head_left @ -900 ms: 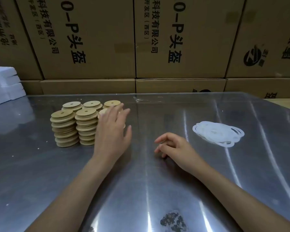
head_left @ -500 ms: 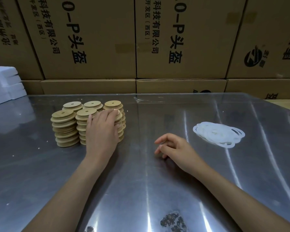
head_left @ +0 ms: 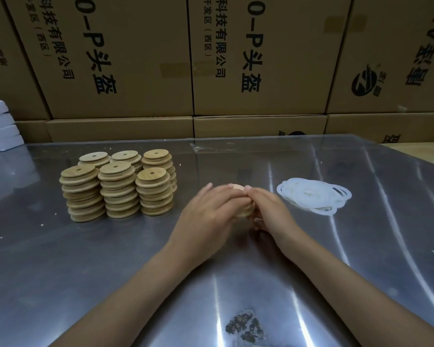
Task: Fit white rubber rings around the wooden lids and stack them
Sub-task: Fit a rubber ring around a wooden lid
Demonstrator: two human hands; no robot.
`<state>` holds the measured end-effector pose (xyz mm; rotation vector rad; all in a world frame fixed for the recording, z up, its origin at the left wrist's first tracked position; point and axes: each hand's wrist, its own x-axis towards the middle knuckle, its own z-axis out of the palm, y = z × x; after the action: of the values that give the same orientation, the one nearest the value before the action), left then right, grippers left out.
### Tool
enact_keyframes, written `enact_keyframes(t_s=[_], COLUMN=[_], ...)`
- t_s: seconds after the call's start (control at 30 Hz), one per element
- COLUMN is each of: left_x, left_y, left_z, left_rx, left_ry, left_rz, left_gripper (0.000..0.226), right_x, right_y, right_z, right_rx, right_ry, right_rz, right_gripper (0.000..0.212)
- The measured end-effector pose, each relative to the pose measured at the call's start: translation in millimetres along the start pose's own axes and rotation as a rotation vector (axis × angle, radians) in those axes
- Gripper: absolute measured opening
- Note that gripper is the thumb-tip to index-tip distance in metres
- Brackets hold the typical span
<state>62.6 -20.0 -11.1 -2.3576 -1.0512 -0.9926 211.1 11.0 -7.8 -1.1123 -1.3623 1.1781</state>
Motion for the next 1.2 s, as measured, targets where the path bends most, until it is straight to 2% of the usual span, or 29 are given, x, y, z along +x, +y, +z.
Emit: enact_keyframes(t_s=[0.07, 0.17, 0.3, 0.43, 0.53, 0.63, 0.77, 0.9, 1.07, 1.2], left_x=[-2.2, -1.1, 4.1, 2.5, 2.3, 1.9, 1.4, 0.7, -0.2, -0.5], left_y=[0.0, -6.9, -11.5, -12.5, -11.3, -10.7, -10.4, -11.1, -11.7, -11.9], left_z=[7.0, 16.8, 24.3, 23.8, 22.4, 20.1, 17.4, 17.7, 19.0, 19.4], left_rx=[-0.167, -0.352, -0.453, -0.484, -0.487, -0.523, -0.56, -0.575, -0.579, -0.578], left_ry=[-0.157, -0.25, -0.318, -0.301, -0.33, -0.348, -0.347, -0.349, -0.356, -0.351], left_rz=[-0.127, -0.379, -0.552, -0.624, -0.635, -0.641, -0.649, -0.652, -0.653, -0.652], left_gripper=[0.053, 0.076, 0.062, 0.055, 0.05, 0.042, 0.038, 0.042, 0.041, 0.041], right_x=[5.4, 10.5, 6.8, 6.9, 7.9, 10.0, 14.9, 17.2, 19.2, 20.9], right_y=[3.8, 9.4, 10.5, 5.9, 4.2, 6.9, 14.5, 14.7, 14.3, 9.9], right_z=[-8.0, -15.8, -12.7, -30.5, -51.5, -64.7, -73.4, -77.1, -76.5, -73.0], right_rx=[-0.199, -0.544, -0.809, -1.069, -1.191, -1.179, -1.13, -1.067, -1.003, -0.702], right_ry=[0.097, 0.148, 0.117, 0.354, 0.505, 0.545, 0.529, 0.577, 0.67, 0.725], right_rz=[-0.034, -0.082, -0.114, -0.173, -0.043, 0.099, 0.163, 0.13, 0.047, -0.025], right_gripper=[0.029, 0.029, 0.028, 0.027, 0.033, 0.037, 0.03, 0.019, 0.023, 0.019])
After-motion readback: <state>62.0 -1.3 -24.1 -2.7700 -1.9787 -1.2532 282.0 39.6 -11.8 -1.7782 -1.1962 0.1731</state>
